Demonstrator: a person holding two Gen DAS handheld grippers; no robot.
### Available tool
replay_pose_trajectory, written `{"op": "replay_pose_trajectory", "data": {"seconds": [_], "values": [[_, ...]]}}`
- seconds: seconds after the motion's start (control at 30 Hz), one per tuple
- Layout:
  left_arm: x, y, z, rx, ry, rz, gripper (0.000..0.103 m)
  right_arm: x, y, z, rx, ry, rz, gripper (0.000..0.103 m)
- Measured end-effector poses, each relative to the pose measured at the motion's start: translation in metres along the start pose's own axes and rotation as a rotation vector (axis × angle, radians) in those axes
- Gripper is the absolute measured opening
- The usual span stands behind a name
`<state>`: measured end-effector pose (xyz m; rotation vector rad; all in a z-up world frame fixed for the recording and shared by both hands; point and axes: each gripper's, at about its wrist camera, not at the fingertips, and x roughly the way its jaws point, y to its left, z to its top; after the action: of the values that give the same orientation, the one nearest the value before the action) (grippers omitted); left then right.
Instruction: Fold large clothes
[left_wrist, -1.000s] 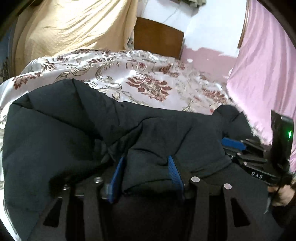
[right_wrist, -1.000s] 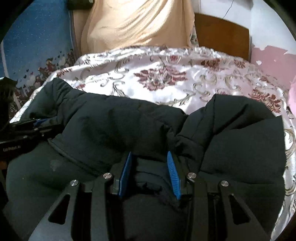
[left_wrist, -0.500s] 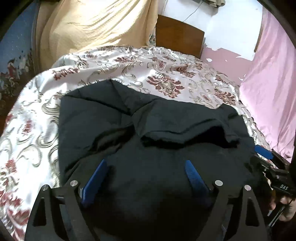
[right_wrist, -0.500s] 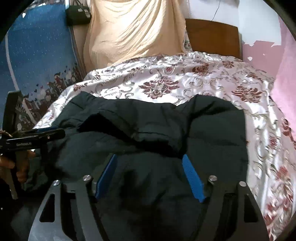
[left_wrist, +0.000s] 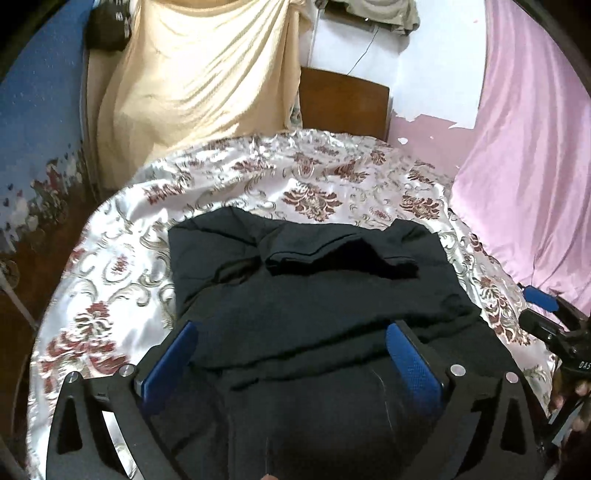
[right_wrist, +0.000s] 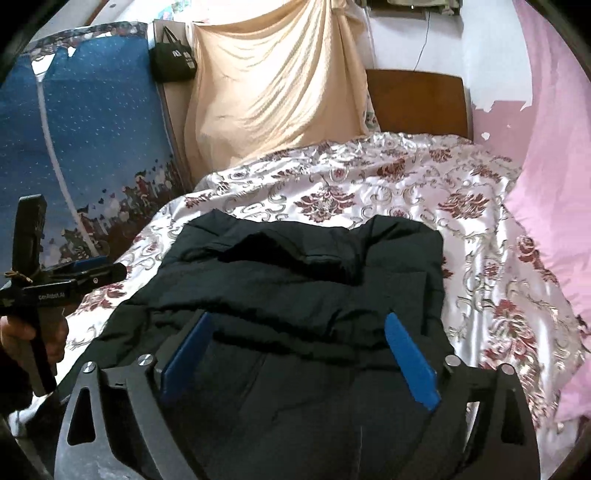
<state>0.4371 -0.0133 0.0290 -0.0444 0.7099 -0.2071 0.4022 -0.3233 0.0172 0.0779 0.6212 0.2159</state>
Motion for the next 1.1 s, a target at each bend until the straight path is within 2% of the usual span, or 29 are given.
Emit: {"op": "replay_pose_trajectory", "data": {"seconds": [0.2, 0.5, 0.63, 0.9, 1.1], "values": [[-0.053, -0.015, -0.013, 0.032, -0.052, 0.023, 0.103, -0.049, 0.014, -0.012, -0.024, -0.037, -0.008, 0.1], [-0.113, -0.033, -0.046, 0.091, -0.068, 0.031, 0.103, -0.113, 0.041, -0.041, -0.084, -0.051, -0.026, 0.1], [-0.135, -0.036, -0.071, 0.111, -0.059, 0.014, 0.103, -0.138, 0.052, -0.059, -0.122, -0.039, -0.04, 0.101], [-0.163, -0.035, -0.116, 0.146, -0.035, -0.007, 0.103, -0.173, 0.068, -0.095, -0.179, -0.008, -0.059, 0.101], [-0.173, -0.038, -0.149, 0.161, 0.003, -0.041, 0.103, -0.189, 0.074, -0.121, -0.19, 0.026, -0.039, 0.101]]}}
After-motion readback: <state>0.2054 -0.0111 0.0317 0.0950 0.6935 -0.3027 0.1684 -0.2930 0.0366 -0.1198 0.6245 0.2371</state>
